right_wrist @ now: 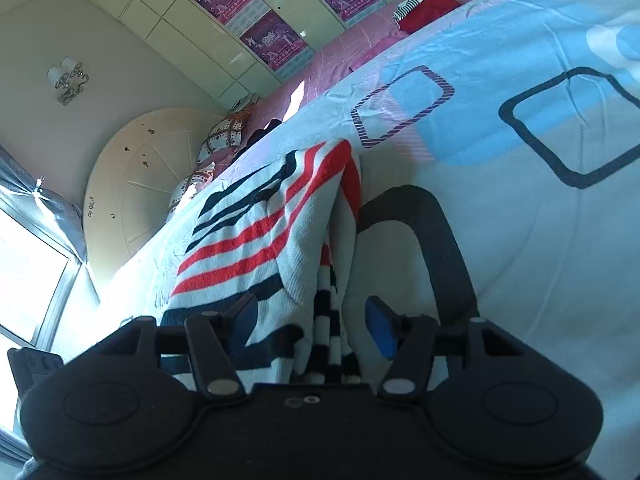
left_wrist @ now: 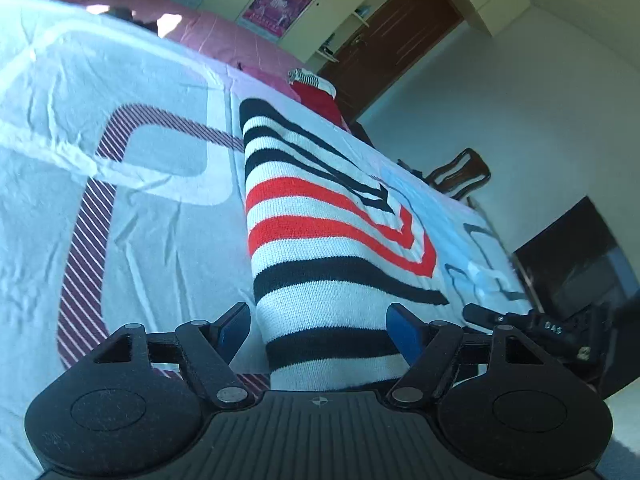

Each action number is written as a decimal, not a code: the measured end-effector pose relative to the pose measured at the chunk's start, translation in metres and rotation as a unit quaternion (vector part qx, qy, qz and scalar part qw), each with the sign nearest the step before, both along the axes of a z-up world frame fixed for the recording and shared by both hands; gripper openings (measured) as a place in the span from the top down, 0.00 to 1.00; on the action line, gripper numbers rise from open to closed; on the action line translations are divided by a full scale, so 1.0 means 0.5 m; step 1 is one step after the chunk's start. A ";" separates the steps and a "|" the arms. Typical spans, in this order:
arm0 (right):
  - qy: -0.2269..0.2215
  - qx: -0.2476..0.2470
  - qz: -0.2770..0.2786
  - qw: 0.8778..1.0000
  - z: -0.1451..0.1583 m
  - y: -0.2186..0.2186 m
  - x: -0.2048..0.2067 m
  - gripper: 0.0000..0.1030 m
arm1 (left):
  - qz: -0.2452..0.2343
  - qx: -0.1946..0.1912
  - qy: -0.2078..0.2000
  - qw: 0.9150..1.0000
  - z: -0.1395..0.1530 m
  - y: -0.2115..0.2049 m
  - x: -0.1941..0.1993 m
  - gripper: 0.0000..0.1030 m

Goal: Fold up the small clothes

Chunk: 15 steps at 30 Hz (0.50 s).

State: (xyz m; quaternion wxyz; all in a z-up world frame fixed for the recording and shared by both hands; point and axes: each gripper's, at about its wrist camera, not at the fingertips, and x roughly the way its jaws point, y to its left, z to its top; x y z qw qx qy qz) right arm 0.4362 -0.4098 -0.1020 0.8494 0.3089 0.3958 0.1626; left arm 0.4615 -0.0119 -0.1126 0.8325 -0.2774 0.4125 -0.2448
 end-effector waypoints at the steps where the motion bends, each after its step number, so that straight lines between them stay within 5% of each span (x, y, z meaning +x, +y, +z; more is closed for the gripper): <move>1: 0.007 0.018 0.005 1.000 -0.012 -0.009 0.016 0.42 | -0.003 -0.027 0.019 0.999 -0.015 0.004 0.014 0.28; 7: 0.028 0.083 0.060 0.994 -0.073 -0.026 0.084 0.42 | -0.024 -0.061 0.047 0.997 -0.060 -0.013 0.069 0.29; 15: 0.010 0.091 0.125 0.988 -0.077 0.010 0.159 0.45 | -0.030 -0.069 0.041 0.996 -0.068 -0.046 0.127 0.28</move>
